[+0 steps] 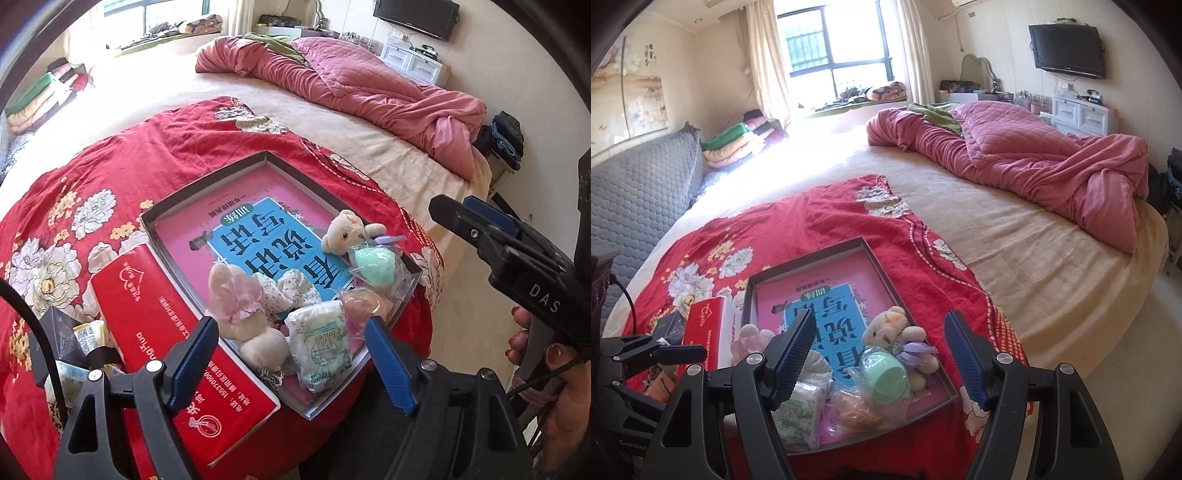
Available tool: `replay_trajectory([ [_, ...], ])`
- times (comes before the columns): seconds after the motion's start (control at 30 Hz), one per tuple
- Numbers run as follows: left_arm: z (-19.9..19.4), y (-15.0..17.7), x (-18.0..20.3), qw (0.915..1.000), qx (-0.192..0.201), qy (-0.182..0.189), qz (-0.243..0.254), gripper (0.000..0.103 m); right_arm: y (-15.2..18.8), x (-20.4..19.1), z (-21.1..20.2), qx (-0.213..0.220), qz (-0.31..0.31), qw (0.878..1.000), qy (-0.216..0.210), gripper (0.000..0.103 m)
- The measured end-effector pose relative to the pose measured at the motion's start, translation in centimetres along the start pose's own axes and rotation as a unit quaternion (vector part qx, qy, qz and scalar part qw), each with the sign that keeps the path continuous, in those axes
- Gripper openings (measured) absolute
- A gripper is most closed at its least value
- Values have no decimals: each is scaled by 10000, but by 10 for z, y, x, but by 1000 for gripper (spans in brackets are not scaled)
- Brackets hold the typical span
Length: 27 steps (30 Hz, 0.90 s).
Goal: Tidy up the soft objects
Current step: 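Withdraw both open tools up from the tray toward the remaining pile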
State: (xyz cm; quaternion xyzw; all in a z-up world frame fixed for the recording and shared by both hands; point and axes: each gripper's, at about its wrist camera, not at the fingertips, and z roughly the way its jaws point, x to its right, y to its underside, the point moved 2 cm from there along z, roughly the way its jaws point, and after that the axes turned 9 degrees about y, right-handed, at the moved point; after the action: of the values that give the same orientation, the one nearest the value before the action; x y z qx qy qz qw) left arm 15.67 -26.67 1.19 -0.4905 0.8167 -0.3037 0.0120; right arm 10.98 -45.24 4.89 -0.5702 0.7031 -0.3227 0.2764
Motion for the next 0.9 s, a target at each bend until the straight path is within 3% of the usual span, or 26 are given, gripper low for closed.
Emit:
replay_trajectory([
  [0.1,-12,0,-4,9999,120,-84,-41,81,-3,-5,-5,62,-57,10000,-11,79],
  [0.9,-54,19,-32,9978,366,-355,-426,81,-16,-49,-41,353,-597,9975,-100,80],
])
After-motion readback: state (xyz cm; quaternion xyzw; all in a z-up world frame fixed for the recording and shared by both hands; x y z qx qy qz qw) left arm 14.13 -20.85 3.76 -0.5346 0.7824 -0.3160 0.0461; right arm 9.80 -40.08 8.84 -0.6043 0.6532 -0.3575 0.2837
